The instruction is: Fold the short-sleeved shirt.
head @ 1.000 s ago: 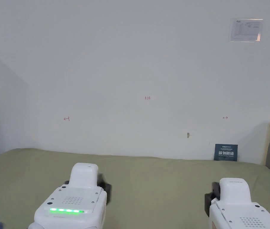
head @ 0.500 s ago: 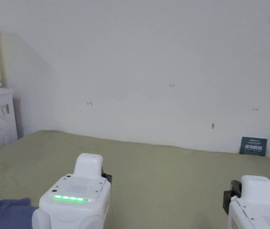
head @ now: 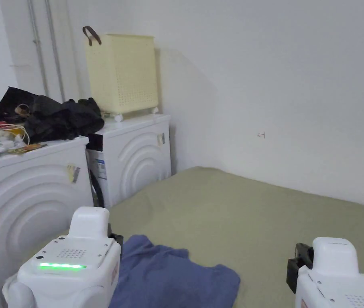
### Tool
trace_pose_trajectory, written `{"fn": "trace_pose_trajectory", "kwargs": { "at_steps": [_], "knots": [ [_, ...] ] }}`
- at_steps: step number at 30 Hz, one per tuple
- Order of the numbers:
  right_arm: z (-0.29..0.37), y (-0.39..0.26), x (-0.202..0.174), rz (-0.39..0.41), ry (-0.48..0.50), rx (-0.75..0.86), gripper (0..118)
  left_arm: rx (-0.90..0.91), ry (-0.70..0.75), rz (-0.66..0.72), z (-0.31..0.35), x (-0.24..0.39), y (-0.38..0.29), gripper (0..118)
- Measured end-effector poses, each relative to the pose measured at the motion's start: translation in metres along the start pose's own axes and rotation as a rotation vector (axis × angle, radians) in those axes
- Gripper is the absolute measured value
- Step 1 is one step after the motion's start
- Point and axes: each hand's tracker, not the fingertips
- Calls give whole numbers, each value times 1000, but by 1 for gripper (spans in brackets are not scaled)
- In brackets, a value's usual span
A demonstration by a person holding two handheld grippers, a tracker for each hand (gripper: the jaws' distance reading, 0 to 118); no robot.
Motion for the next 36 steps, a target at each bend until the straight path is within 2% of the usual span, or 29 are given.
{"fn": "trace_pose_trajectory", "kwargs": {
  "at_steps": [4,13,22,23,24,26,27,33,35,36],
  "knots": [
    [-10,-3,-10,19,22,-12,0,-30,26,2,-10,-14,-9,0],
    [-24,-21,-4,35,5,-72,0,-122,-62,6,-58,11,-35,0],
    [-34,-84,20,49,-28,-233,0,-430,-260,7,-176,75,-96,2],
    [-36,-90,24,56,-29,-255,0,-486,-289,6,-191,83,-104,7],
    [-37,-96,27,62,-38,-269,0,-521,-325,26,-202,88,-109,32],
    [-37,-105,37,56,-45,-291,0,-611,-359,13,-225,100,-120,103],
    [-38,-109,40,50,-49,-303,0,-662,-361,-1,-236,106,-125,117],
    [-27,-128,59,3,-73,-366,0,-759,-370,-56,-270,138,-153,116],
    [-19,-130,64,1,-85,-385,0,-788,-326,-81,-277,145,-161,115],
    [-12,-130,68,1,-86,-385,0,-784,-332,-103,-276,145,-165,108]
  ]
}}
